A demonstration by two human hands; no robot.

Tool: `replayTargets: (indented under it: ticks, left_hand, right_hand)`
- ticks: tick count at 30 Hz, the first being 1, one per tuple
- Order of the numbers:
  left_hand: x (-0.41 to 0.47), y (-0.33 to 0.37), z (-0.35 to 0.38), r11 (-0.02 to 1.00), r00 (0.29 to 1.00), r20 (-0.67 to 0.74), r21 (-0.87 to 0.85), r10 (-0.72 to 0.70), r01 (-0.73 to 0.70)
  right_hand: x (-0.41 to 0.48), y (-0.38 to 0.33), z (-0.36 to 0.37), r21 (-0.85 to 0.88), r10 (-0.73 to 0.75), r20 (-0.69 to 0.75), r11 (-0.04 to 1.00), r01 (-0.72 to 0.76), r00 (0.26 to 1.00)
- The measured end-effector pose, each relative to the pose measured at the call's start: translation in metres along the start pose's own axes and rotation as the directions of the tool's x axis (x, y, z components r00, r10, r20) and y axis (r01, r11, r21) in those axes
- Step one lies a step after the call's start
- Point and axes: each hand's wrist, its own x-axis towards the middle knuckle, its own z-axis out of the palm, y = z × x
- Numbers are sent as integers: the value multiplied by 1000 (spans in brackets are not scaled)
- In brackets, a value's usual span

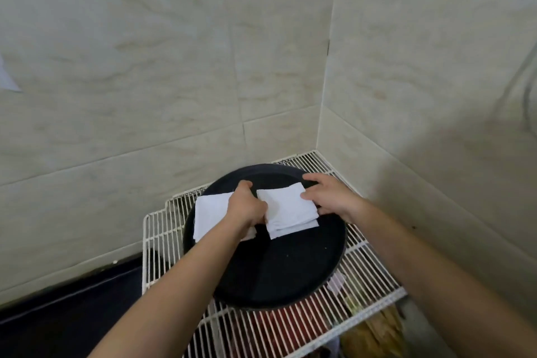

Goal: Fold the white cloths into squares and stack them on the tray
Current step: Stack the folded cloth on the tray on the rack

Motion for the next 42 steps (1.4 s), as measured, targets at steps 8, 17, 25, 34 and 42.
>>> replayTargets:
  ticks: [8, 17, 25, 34, 42]
  left_hand:
    - [-10, 14, 6, 958, 997, -59, 283, 59, -40]
    - [-13, 16, 18, 818, 988, -24, 564, 152, -112]
    - [-19, 23, 8, 828, 991, 18, 549, 129, -118]
    - [-86, -16, -49, 630, 704, -180, 630, 687, -454]
    - [-171, -140, -106, 677, 832, -377, 736, 408, 2]
  right_hand:
    - [23, 10, -5, -37, 16, 57, 999, -13, 998]
    - [27, 20, -4, -129, 5, 22, 992, -2, 1000]
    - [8, 7, -11, -490, -111, -76, 870, 60, 991]
    - [-30, 7, 15, -707, -578, -129, 623, 334, 806]
    - [-51, 14, 132, -731, -610, 186, 438, 524, 770]
